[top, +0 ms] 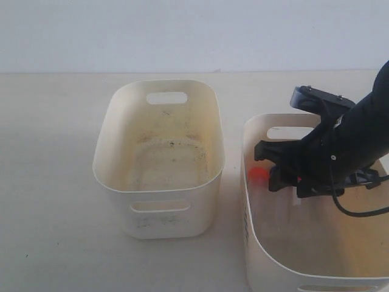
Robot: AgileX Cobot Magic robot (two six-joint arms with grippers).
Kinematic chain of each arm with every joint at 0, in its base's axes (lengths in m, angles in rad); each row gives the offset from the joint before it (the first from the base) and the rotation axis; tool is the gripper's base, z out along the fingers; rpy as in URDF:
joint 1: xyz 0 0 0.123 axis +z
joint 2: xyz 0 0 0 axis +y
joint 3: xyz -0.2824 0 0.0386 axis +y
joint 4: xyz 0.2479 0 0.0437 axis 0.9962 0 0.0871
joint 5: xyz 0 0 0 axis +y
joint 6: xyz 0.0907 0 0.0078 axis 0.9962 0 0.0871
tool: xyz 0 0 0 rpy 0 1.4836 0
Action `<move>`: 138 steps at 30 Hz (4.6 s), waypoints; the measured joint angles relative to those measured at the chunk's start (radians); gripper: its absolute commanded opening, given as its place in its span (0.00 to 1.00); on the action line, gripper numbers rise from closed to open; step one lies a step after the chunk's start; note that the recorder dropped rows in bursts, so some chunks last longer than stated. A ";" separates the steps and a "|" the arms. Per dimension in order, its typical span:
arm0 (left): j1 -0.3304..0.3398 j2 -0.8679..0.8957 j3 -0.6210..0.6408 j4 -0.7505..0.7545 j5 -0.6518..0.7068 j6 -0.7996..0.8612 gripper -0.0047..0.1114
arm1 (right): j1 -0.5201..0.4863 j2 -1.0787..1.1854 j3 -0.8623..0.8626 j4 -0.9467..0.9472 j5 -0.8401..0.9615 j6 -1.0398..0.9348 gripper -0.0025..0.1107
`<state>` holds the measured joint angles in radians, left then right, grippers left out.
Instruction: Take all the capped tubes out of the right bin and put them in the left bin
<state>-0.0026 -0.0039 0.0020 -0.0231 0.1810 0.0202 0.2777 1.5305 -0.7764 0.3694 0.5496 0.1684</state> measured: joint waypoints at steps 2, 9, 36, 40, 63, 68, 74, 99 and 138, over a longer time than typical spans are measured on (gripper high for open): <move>0.000 0.000 0.000 0.000 0.000 0.000 0.08 | 0.000 0.000 0.000 -0.010 -0.013 0.000 0.46; 0.000 0.000 0.000 0.000 0.000 0.000 0.08 | 0.000 0.000 0.000 -0.025 -0.055 0.004 0.46; 0.000 0.000 0.000 0.000 0.000 0.000 0.08 | 0.002 0.000 -0.038 -0.135 0.012 0.049 0.45; 0.000 0.000 0.000 0.000 0.000 0.000 0.08 | 0.002 0.000 -0.123 -0.185 0.114 0.052 0.45; 0.000 0.000 0.000 0.000 0.000 0.000 0.08 | 0.171 0.045 -0.164 -0.503 0.280 0.544 0.44; 0.000 0.000 0.000 0.000 0.000 0.000 0.08 | 0.171 0.132 -0.159 -0.545 0.249 0.570 0.44; 0.000 0.000 0.000 0.000 0.000 0.000 0.08 | 0.171 0.186 -0.157 -0.629 0.214 0.663 0.44; 0.000 0.000 0.000 0.000 0.000 0.000 0.08 | 0.180 0.272 -0.102 -0.652 0.172 0.740 0.44; 0.000 0.000 0.000 0.000 0.000 0.000 0.08 | 0.182 0.259 -0.072 -0.748 0.080 0.802 0.02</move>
<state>-0.0026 -0.0039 0.0020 -0.0231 0.1810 0.0202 0.4594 1.7897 -0.8488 -0.3788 0.6297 0.9709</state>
